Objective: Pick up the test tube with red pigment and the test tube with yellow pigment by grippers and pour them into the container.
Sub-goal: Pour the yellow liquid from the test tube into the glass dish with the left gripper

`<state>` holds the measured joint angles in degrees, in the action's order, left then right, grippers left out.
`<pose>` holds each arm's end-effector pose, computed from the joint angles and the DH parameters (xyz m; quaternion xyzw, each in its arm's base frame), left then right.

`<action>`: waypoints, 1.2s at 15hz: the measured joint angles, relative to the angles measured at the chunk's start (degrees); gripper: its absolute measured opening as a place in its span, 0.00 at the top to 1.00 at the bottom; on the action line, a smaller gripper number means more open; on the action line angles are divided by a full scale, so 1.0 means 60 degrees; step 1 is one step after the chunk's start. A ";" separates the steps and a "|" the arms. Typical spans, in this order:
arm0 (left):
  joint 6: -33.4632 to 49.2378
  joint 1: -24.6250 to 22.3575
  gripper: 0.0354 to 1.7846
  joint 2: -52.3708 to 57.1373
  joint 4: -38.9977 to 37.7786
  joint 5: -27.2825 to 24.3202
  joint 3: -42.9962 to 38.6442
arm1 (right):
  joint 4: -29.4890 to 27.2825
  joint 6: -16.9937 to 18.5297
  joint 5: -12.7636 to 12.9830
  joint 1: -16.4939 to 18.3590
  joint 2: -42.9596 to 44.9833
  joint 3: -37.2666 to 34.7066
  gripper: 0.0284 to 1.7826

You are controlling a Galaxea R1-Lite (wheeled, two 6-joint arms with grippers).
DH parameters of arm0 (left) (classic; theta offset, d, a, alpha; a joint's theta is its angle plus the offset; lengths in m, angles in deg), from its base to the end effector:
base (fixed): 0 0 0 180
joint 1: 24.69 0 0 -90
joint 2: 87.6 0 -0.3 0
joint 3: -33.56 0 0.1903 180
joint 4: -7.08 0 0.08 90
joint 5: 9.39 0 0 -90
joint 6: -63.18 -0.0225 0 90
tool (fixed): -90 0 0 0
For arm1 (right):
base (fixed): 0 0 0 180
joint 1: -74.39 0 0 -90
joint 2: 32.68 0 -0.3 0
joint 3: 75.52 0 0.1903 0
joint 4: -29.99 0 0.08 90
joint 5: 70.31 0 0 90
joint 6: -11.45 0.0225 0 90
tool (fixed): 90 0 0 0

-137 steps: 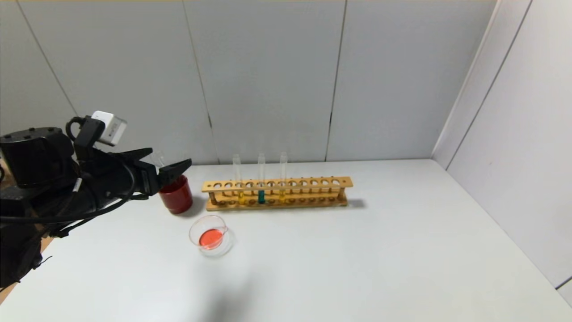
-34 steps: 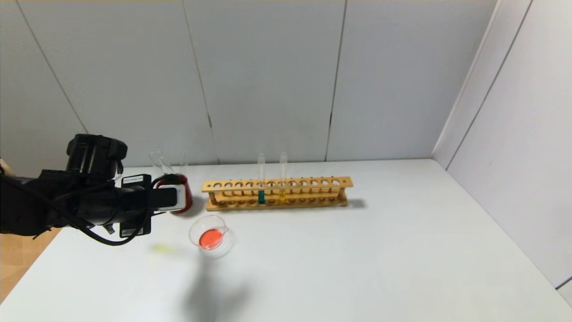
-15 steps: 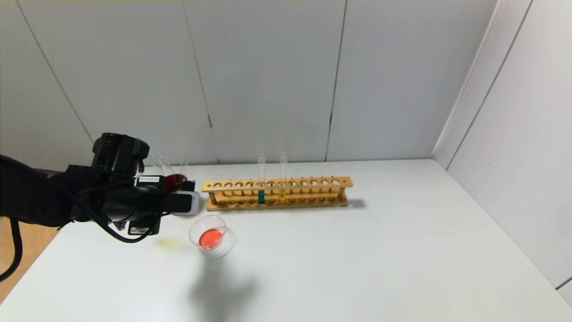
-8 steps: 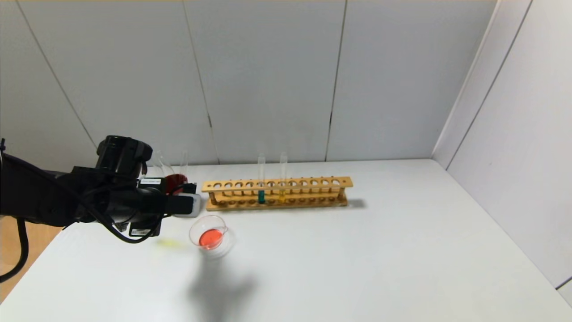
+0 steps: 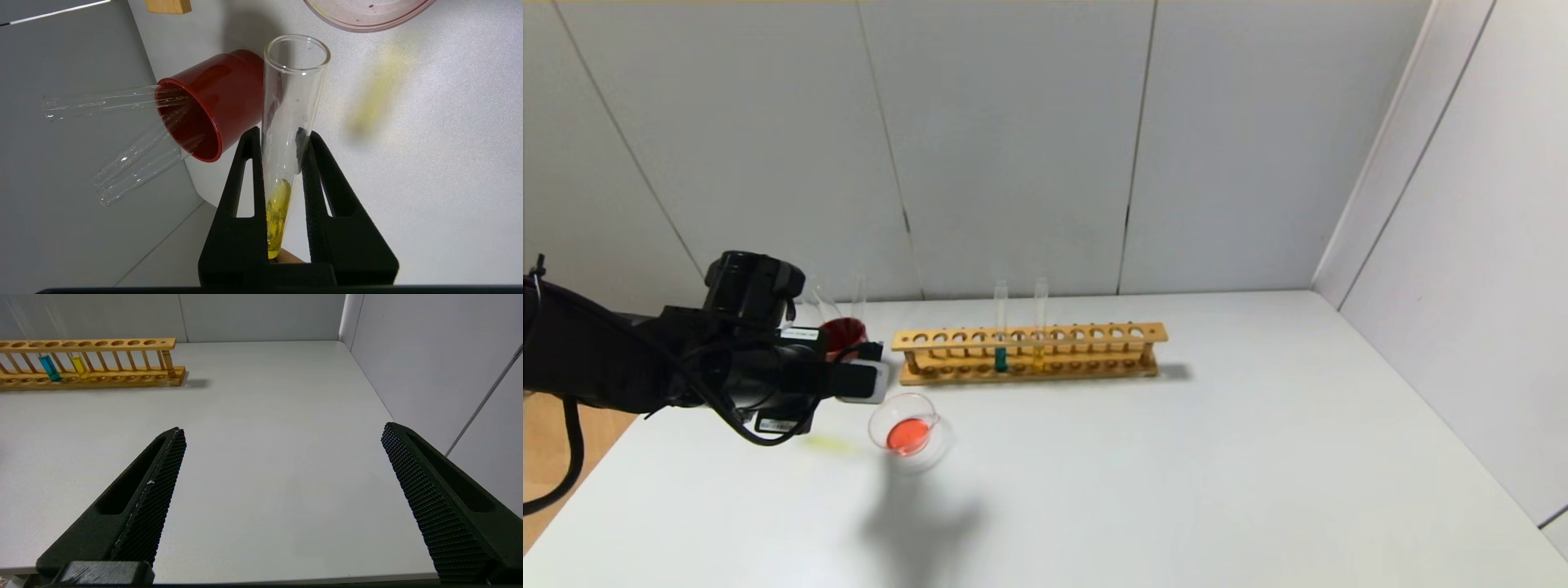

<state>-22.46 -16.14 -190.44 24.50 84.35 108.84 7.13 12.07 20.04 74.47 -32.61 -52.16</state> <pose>0.3046 -0.0443 0.1320 0.6575 0.2526 -0.2869 0.6493 -0.0229 -0.0001 0.0763 0.0054 -0.0050 -0.0037 1.0000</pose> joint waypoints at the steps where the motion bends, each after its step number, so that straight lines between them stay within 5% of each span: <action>1: -0.0004 0.0004 0.84 -0.0014 -0.0004 0.0000 0.0018 | -0.0004 0.0000 -0.0004 0.0000 0.0000 0.0000 0.02; 18: -0.0630 0.0067 0.84 -0.0419 -0.0026 0.0624 0.0199 | 0.0000 0.0000 -0.0004 0.0004 0.0000 0.0000 0.02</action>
<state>-26.24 -15.74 -192.95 24.34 88.10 110.04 7.13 12.07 20.01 74.49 -32.61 -52.16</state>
